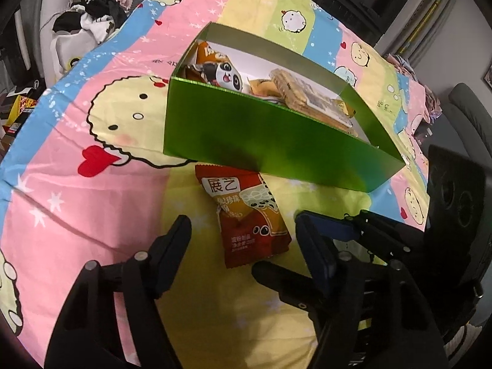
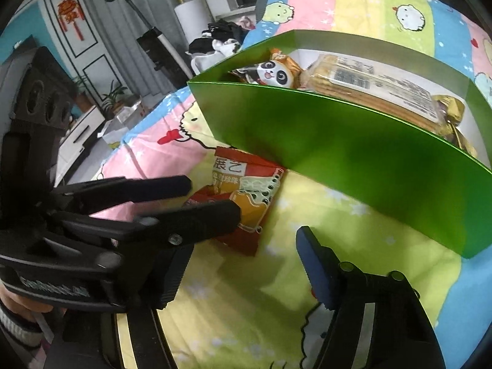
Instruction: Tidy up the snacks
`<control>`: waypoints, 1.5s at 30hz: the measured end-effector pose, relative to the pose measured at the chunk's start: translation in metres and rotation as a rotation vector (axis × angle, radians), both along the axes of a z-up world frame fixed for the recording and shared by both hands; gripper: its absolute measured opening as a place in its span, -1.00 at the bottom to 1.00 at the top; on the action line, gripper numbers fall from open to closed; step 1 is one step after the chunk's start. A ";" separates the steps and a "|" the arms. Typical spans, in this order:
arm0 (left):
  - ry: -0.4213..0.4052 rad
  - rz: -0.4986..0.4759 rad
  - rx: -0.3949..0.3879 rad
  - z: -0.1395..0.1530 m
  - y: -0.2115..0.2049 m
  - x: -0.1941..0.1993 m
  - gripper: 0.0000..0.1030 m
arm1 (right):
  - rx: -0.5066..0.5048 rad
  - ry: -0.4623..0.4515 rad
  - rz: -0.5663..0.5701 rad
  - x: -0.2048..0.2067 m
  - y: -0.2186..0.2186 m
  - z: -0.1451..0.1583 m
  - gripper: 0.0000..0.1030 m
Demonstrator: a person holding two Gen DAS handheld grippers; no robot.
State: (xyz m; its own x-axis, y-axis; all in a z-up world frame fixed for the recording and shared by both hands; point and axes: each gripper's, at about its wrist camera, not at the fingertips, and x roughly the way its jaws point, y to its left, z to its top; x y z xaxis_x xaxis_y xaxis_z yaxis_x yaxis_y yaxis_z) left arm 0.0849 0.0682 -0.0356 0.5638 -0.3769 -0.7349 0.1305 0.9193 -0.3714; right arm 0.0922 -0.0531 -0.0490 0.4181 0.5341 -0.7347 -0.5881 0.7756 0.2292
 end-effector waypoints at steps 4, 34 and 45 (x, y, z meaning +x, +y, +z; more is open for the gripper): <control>0.009 -0.002 -0.020 -0.003 0.000 0.001 0.31 | 0.011 0.003 0.020 0.002 0.004 -0.001 0.30; 0.002 -0.039 -0.032 0.007 -0.007 -0.014 -0.22 | -0.055 -0.079 0.093 -0.016 0.015 0.010 -0.12; -0.062 -0.066 -0.043 0.033 -0.019 -0.029 -0.21 | -0.054 -0.182 0.064 -0.042 0.001 0.039 -0.14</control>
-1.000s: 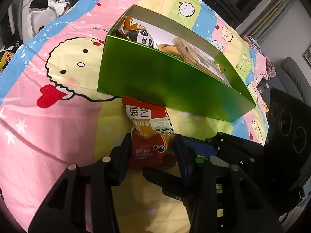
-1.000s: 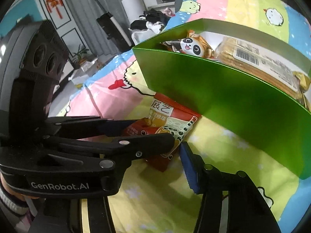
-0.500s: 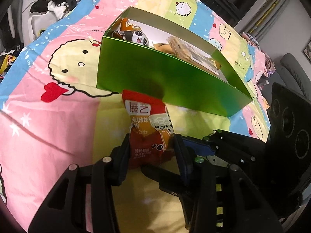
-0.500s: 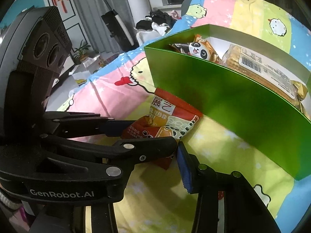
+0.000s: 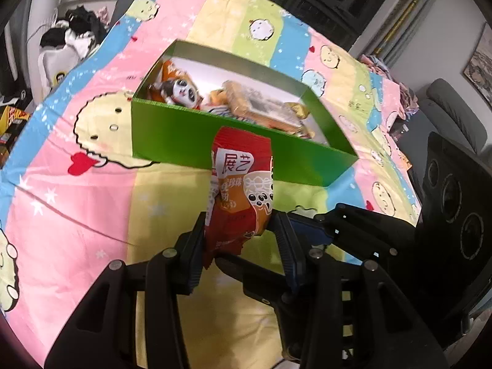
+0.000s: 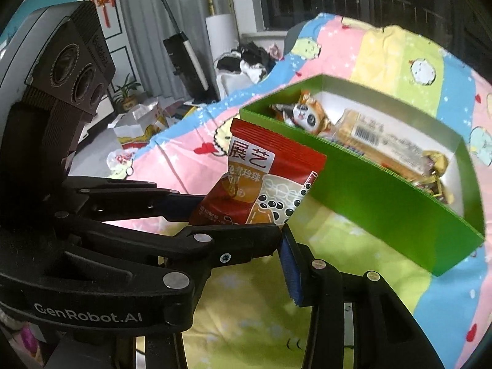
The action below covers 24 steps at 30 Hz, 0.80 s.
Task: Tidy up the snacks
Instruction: 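Carry the red bag over the green box and lower it inside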
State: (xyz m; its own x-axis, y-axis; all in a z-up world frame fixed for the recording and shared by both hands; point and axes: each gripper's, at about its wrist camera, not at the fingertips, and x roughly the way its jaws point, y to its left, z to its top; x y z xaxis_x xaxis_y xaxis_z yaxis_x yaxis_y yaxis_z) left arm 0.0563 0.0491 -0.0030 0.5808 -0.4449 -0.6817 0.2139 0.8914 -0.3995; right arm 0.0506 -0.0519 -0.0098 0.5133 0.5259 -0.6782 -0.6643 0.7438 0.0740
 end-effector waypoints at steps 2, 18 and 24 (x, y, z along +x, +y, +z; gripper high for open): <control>-0.019 -0.005 -0.001 0.008 -0.003 -0.002 -0.22 | 0.006 -0.022 -0.008 -0.003 -0.003 0.007 -0.14; -0.118 -0.107 0.012 0.057 -0.038 0.066 -0.17 | 0.063 -0.148 -0.131 0.045 -0.038 0.060 -0.14; -0.100 -0.126 0.000 0.054 -0.048 0.105 -0.17 | 0.062 -0.131 -0.162 0.082 -0.046 0.063 -0.14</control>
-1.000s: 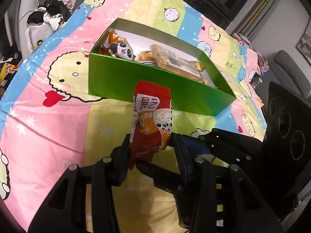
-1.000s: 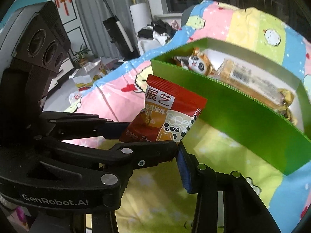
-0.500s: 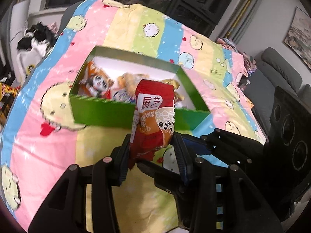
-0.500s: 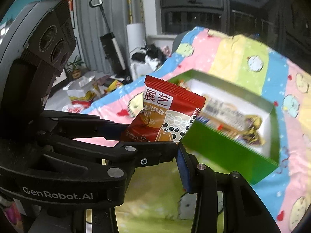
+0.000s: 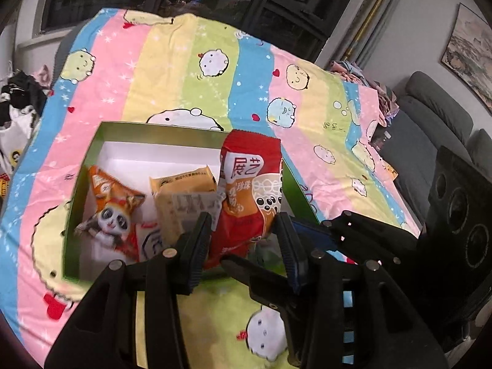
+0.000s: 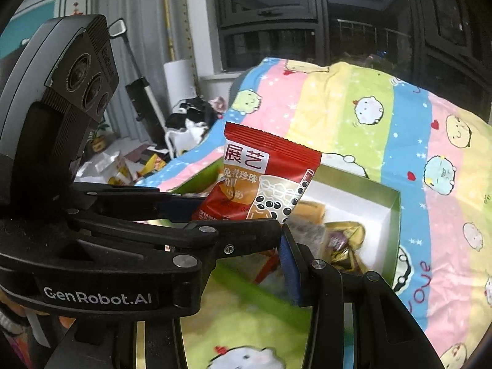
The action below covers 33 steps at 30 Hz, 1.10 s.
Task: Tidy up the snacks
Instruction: 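Carry the red bag over the green box and lower it inside, then open the right tool to release the red bag in the box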
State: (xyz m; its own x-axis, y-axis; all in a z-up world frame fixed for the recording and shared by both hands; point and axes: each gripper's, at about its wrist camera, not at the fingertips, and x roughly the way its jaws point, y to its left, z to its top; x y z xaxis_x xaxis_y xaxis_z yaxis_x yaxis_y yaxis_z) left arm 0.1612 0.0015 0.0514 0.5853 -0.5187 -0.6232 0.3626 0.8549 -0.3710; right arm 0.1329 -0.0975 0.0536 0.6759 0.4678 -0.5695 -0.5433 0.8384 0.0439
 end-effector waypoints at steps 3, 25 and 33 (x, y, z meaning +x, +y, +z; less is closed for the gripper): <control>0.021 -0.004 0.000 -0.005 -0.004 0.014 -0.17 | -0.003 0.022 -0.008 0.015 0.000 -0.004 -0.14; 0.145 0.033 0.045 -0.036 -0.015 0.053 -0.15 | -0.023 0.222 -0.038 0.056 -0.007 -0.029 -0.13; 0.149 0.045 0.071 -0.036 -0.017 0.054 -0.08 | -0.033 0.232 -0.053 0.056 -0.007 -0.028 -0.13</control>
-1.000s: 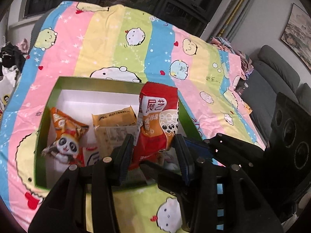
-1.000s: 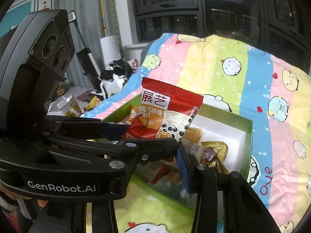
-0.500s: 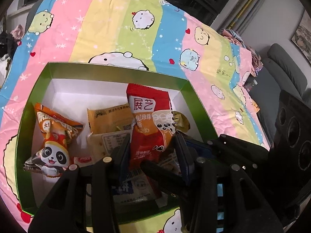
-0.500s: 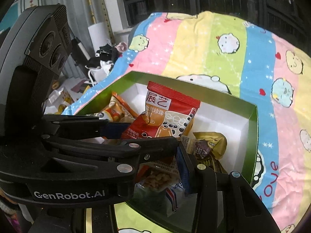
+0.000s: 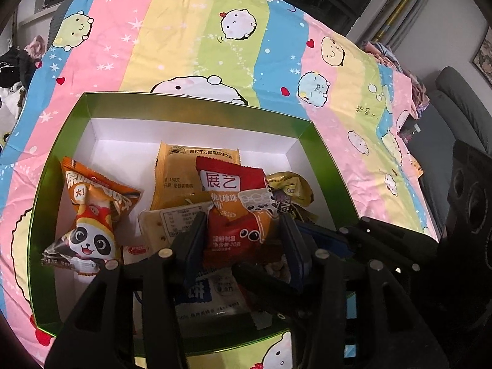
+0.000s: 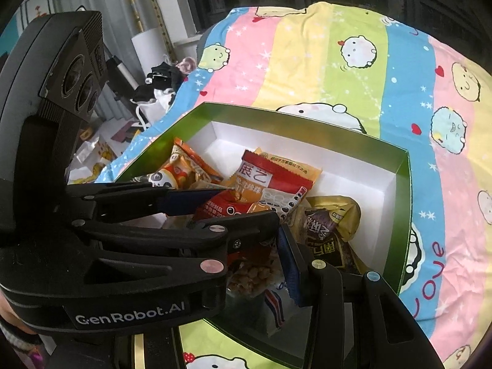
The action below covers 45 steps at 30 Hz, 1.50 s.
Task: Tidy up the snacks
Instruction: 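Open the right tool to release the red bag in the box, then withdraw the open right tool up and away from the box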
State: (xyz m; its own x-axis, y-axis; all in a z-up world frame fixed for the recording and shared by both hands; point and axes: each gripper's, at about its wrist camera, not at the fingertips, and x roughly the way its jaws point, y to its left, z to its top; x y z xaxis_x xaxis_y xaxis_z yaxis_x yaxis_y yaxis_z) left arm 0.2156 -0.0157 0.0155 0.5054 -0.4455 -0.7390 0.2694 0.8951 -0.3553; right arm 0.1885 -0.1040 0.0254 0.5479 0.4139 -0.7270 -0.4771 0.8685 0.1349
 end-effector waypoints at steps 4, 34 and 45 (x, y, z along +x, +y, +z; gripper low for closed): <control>0.001 0.002 0.013 0.000 -0.002 0.000 -0.06 | -0.011 0.003 -0.003 0.000 0.001 0.000 -0.13; -0.022 0.130 0.166 0.011 0.013 -0.007 0.99 | -0.064 -0.020 -0.104 -0.006 -0.012 0.009 0.89; -0.071 0.215 0.230 0.029 0.027 -0.023 0.99 | -0.063 -0.011 -0.181 -0.013 -0.030 0.021 0.98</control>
